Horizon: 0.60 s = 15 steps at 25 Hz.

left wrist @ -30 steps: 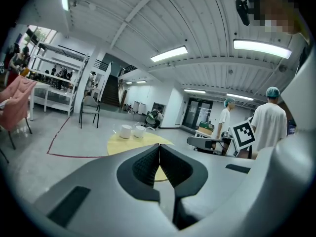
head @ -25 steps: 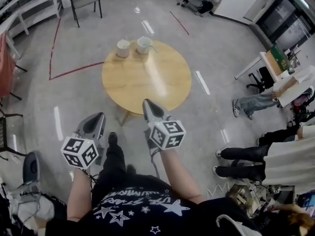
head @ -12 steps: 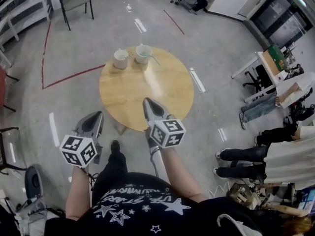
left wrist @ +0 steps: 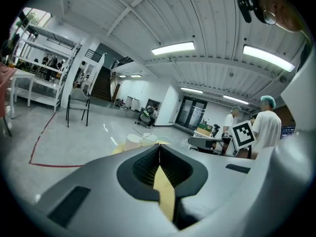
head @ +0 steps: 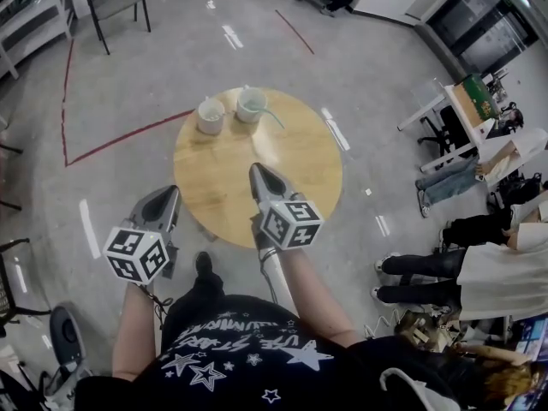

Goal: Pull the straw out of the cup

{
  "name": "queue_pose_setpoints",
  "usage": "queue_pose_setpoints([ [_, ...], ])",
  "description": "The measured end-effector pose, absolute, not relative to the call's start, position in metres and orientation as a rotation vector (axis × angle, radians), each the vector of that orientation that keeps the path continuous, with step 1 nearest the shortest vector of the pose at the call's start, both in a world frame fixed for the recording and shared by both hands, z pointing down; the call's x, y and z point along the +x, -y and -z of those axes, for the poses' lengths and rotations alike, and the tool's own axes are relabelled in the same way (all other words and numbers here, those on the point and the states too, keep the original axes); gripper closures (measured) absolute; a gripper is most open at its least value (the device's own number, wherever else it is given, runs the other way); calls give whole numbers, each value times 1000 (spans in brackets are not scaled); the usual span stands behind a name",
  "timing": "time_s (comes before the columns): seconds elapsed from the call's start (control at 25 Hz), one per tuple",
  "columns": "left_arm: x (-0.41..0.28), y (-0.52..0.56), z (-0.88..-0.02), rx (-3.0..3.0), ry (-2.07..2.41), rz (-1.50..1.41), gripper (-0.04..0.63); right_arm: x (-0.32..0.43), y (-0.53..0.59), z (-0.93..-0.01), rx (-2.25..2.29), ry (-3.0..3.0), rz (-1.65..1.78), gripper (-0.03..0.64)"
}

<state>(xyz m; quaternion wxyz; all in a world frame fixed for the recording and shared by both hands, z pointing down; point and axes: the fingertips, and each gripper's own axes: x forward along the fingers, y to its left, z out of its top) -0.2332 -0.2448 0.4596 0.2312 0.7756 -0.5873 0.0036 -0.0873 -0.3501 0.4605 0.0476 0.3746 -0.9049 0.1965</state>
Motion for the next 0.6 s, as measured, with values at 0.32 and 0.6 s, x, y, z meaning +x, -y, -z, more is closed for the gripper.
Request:
queue_pose_setpoints([
  [0.32, -264, 292, -468, 2163, 1558, -33, 588, -119, 397, -474, 1203, 2684, -621, 614],
  [0.6, -294, 337, -475, 2205, 1549, -78, 588, -146, 440, -497, 1223, 2607, -665, 535],
])
